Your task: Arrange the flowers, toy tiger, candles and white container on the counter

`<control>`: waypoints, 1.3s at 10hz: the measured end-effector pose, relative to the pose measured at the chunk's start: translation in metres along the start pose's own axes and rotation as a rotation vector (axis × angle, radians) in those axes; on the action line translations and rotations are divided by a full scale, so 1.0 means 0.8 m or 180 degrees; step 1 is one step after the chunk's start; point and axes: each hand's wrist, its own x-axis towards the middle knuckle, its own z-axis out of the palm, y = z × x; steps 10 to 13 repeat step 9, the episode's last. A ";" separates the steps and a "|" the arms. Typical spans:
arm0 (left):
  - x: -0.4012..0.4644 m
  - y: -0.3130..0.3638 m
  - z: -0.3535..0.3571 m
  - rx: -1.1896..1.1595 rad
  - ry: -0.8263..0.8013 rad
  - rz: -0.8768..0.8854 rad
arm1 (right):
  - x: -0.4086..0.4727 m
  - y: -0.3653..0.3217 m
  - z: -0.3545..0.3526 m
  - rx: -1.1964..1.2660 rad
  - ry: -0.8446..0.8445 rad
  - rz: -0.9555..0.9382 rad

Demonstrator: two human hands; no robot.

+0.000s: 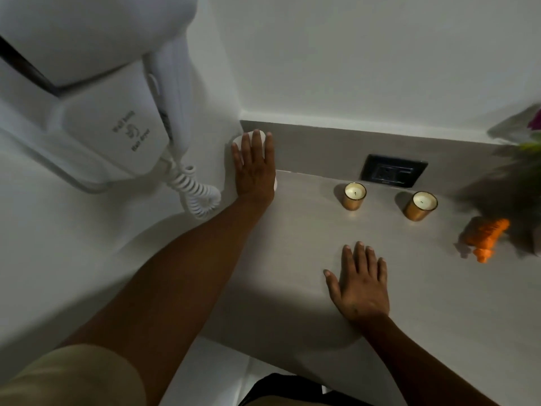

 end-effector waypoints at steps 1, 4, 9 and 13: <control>0.007 -0.005 0.009 -0.0074 0.0004 0.0050 | -0.001 0.000 0.000 0.0002 0.0011 -0.0005; 0.016 -0.010 0.015 0.0019 0.0049 -0.0006 | 0.002 0.001 0.002 -0.0028 -0.0060 0.0030; 0.033 0.044 -0.060 -0.0424 -0.0087 0.0349 | 0.001 0.020 -0.136 0.3056 0.0824 0.0658; 0.033 0.044 -0.060 -0.0424 -0.0087 0.0349 | 0.001 0.020 -0.136 0.3056 0.0824 0.0658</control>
